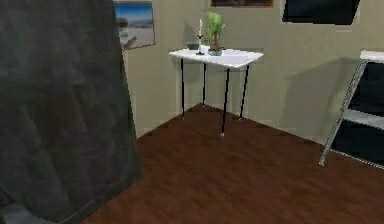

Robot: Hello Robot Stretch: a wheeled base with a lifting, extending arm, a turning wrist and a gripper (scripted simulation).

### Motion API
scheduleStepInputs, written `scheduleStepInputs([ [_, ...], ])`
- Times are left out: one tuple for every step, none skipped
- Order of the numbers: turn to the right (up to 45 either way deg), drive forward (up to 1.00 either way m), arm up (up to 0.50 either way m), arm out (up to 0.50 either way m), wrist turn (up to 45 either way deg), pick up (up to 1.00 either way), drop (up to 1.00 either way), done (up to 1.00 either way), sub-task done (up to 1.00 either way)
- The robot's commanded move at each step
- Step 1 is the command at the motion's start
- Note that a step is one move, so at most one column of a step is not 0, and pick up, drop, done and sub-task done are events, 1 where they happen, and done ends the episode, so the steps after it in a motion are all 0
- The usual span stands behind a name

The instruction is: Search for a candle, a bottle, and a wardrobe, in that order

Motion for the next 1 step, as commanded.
scheduleStepInputs([
  [12.0, 0.0, 0.0, 0.0, 0.0, 0.0, 0.0, 0.0, 0.0],
])
